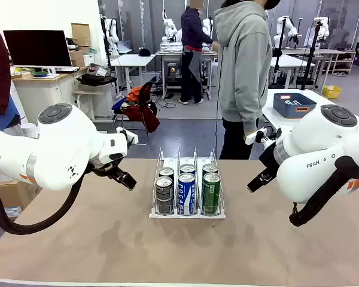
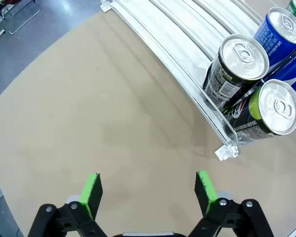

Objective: Fill the beverage cans into the dispenser.
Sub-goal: Pick up the Ionic drink handed by the human.

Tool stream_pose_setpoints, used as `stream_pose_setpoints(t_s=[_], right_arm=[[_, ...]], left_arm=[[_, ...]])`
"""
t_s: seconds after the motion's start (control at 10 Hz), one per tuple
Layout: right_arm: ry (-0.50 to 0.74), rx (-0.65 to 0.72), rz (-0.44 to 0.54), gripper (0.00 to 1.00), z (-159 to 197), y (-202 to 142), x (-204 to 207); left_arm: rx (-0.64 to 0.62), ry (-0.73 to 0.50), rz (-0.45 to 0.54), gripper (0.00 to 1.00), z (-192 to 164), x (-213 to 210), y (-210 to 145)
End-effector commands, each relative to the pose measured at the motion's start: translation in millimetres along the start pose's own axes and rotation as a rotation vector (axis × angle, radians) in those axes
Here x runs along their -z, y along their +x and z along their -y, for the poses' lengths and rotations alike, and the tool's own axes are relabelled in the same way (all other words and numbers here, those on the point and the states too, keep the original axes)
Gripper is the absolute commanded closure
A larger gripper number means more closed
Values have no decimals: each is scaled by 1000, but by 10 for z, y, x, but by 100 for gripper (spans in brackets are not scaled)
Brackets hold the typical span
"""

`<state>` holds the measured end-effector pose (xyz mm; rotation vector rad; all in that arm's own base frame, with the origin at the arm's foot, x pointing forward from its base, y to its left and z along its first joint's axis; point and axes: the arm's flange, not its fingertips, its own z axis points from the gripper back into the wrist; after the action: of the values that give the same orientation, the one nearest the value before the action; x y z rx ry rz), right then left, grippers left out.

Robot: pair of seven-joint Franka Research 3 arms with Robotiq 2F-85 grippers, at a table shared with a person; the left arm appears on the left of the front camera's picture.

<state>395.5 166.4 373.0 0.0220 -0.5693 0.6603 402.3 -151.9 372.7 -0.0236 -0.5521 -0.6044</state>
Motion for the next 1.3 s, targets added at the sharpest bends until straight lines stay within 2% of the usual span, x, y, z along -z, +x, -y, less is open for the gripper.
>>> stream_pose_setpoints(t_s=[0.0,1.2], right_arm=[[0,0,0,0,0,0,0],[0,0,0,0,0,0,0]], left_arm=[[0,0,0,0,0,0,-1],[0,0,0,0,0,0,-1]])
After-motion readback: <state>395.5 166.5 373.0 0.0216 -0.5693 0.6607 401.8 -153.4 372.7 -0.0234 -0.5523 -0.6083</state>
